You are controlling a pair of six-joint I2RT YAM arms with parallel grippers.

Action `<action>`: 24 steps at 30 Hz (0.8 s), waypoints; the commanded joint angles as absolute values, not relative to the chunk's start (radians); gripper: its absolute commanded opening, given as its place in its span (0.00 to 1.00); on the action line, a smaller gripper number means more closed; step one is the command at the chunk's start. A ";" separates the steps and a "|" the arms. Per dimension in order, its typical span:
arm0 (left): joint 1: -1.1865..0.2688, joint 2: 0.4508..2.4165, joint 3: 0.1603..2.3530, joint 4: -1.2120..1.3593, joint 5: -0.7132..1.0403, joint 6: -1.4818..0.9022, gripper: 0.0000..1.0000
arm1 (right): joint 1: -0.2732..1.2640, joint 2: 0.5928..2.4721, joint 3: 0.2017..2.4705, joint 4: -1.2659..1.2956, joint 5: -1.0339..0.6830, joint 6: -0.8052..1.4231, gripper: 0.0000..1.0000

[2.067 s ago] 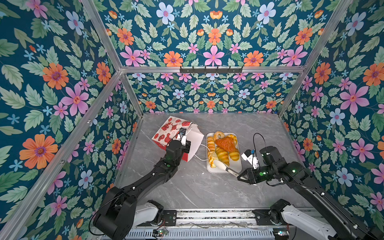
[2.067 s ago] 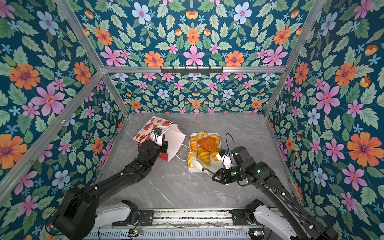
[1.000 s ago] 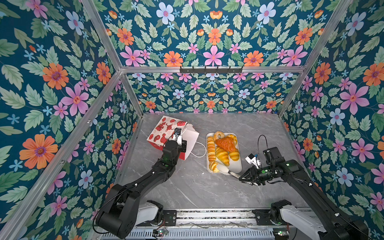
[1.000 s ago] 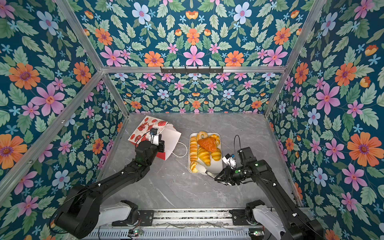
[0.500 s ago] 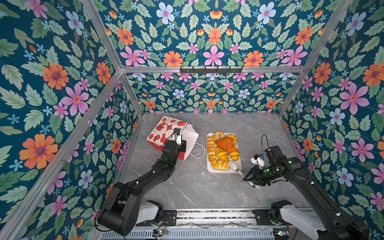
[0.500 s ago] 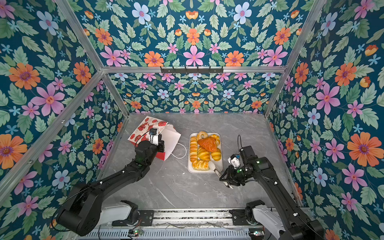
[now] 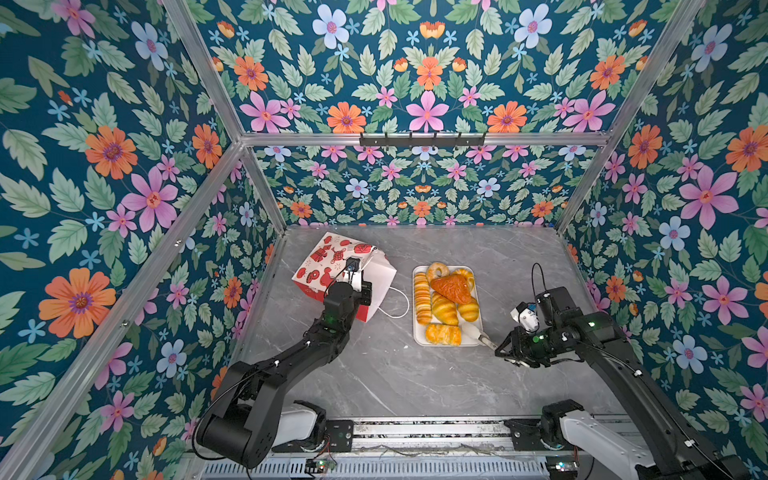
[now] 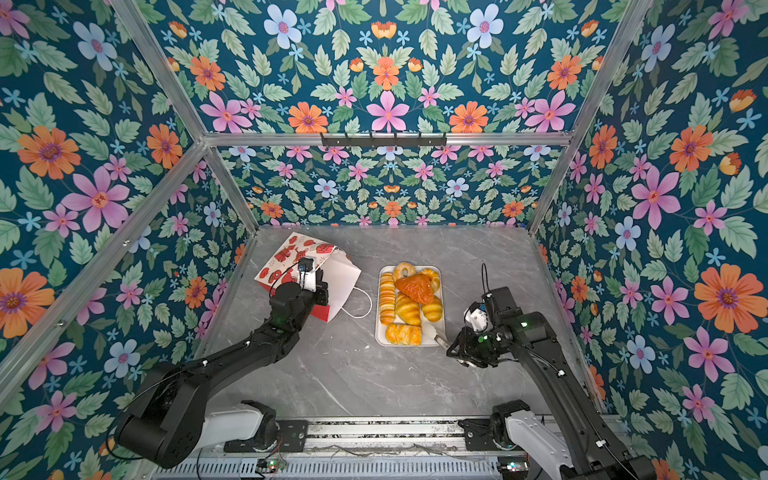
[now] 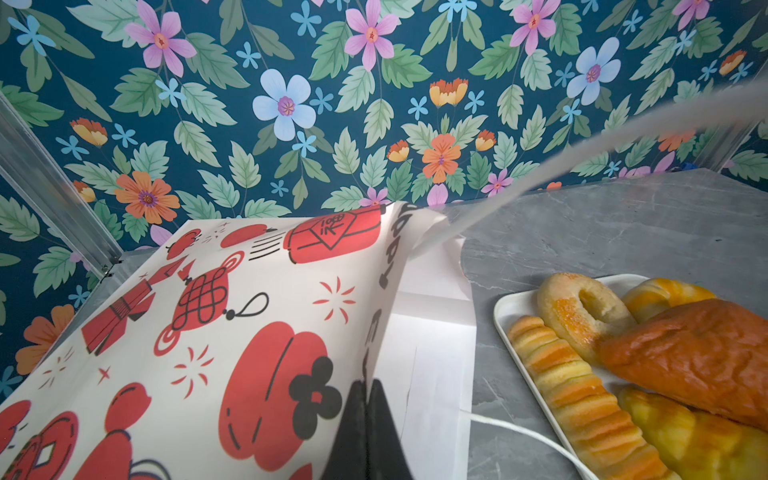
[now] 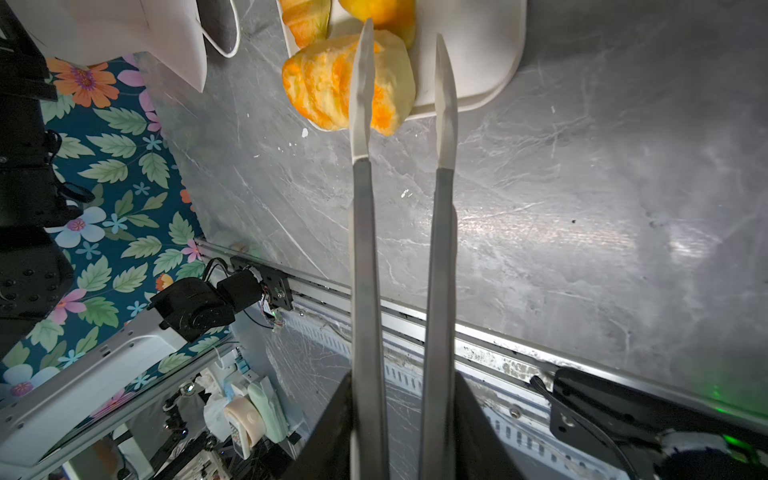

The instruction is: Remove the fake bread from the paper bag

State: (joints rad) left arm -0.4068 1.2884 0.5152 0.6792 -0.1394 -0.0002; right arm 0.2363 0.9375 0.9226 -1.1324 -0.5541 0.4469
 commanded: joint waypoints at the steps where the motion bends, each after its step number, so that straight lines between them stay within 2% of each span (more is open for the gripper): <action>1: -0.404 1.285 0.514 0.715 -0.136 -0.015 0.00 | 0.236 0.920 0.954 -1.121 -0.486 0.462 0.34; 7: -0.401 1.276 0.518 0.716 -0.130 -0.023 0.00 | 0.236 0.897 1.012 -1.086 -0.243 0.459 0.26; 12: -0.402 1.247 0.537 0.691 -0.120 -0.042 0.00 | 0.236 0.951 1.007 -0.986 -0.021 0.415 0.25; 18: -0.401 1.207 0.584 0.607 -0.116 -0.059 0.00 | 0.231 1.180 0.991 -0.821 0.256 0.366 0.25; 24: -0.401 1.185 0.630 0.540 -0.101 -0.075 0.00 | 0.125 1.412 1.015 -0.658 0.267 0.352 0.26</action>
